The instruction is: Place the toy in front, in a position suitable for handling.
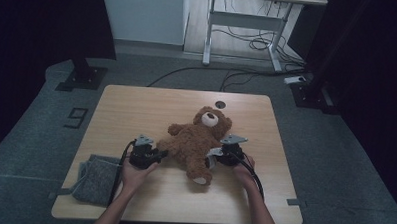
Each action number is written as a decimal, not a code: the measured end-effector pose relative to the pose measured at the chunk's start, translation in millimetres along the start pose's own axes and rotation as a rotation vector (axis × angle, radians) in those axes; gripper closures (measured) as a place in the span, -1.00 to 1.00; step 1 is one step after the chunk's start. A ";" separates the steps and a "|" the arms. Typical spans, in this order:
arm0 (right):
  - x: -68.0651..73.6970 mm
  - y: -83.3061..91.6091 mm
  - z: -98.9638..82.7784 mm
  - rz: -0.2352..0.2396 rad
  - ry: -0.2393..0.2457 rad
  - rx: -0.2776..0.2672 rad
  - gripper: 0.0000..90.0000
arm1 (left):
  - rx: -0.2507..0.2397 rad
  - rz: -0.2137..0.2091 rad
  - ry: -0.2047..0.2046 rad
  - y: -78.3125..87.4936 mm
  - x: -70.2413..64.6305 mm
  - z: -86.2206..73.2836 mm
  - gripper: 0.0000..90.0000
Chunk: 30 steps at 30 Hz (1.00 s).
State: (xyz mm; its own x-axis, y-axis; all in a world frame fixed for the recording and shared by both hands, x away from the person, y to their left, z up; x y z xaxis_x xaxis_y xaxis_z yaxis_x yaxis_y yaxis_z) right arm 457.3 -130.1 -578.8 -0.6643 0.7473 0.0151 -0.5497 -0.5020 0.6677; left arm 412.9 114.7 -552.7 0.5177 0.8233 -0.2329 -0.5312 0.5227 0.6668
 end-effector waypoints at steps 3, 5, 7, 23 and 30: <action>4.0 9.1 5.1 0.004 0.017 -0.043 0.61 | -0.018 0.010 0.017 1.7 5.5 5.2 0.61; 6.8 14.8 8.3 0.005 0.025 -0.066 0.62 | -0.022 0.017 0.018 2.6 8.3 8.3 0.62; 9.1 19.7 11.1 -0.003 0.035 -0.087 0.62 | -0.023 0.020 0.022 4.1 10.4 12.1 0.64; 41.4 61.6 33.7 -0.046 0.111 -0.235 0.63 | -0.070 0.034 -0.001 26.9 16.8 54.3 0.67; 53.8 62.1 23.1 -0.027 0.128 -0.224 0.62 | -0.059 0.033 0.010 20.4 19.5 53.8 0.67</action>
State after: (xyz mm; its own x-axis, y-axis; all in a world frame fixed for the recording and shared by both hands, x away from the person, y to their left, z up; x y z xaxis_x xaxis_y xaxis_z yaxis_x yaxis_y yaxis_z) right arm 399.2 -111.0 -519.4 -0.6986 0.7078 -0.1046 -0.6574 -0.5773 0.4844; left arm 448.2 129.5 -505.5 0.4931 0.8420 -0.2187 -0.5864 0.5074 0.6315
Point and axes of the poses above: each handheld gripper's, and its own axes: y roughly backward along the jaws, z roughly out of its top, x roughly to its left, the point moved 8 cm from there along -y, roughly forward along the jaws, and after that the axes turned 5 degrees about x, right-handed, at the moved point
